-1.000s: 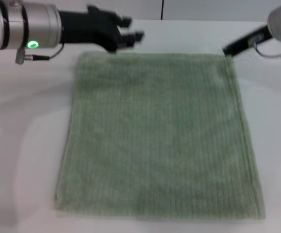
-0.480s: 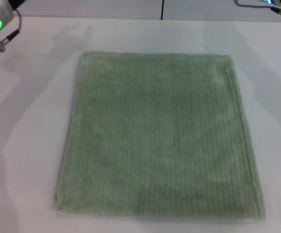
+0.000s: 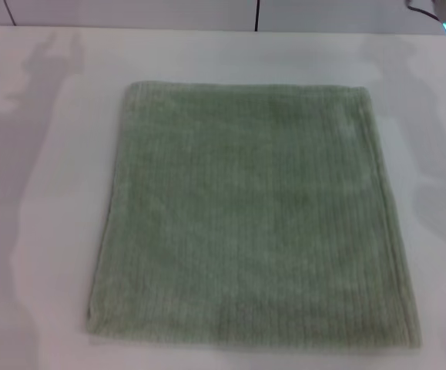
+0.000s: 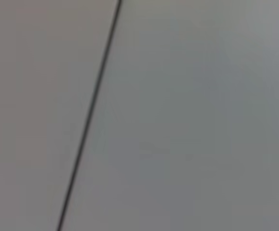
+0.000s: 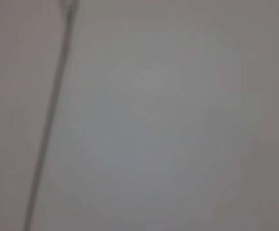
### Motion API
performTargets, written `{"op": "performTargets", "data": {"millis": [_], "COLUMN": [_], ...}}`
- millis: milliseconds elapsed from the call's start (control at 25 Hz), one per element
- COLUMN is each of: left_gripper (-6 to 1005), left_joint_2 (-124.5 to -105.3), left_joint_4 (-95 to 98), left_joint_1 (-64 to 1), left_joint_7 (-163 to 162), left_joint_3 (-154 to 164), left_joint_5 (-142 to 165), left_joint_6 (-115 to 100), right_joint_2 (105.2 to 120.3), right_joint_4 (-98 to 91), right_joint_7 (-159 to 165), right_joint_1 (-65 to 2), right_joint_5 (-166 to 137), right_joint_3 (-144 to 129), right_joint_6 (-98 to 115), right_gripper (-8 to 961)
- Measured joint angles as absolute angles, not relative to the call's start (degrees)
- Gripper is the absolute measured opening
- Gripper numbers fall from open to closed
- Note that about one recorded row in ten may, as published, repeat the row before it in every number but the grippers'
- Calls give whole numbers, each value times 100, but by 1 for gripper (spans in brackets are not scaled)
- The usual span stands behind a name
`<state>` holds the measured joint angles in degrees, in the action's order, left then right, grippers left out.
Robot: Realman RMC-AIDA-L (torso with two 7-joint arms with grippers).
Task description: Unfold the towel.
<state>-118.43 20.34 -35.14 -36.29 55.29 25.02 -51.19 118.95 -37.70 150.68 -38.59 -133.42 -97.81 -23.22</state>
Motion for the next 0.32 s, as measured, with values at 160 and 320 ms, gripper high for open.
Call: {"op": "performTargets", "data": {"millis": [160, 320], "left_gripper": [436, 436], "left_joint_2": [-11854, -11863], "left_joint_4": [1731, 1629], "left_joint_1": [-3599, -3613], "left_joint_7": [-3207, -3162], "left_joint_3": [5528, 5528], "left_joint_5": [2165, 2078], "left_joint_6": [-5264, -5286], "right_joint_2": [11903, 11905], "right_joint_4": [-2886, -2185], "right_joint_7": [16335, 16872], "right_joint_1": [-3744, -3702], "right_joint_5": [-13706, -13753], "right_joint_3": [-10047, -10124], "right_joint_6": [-3639, -4312], "right_gripper": [0, 0]}}
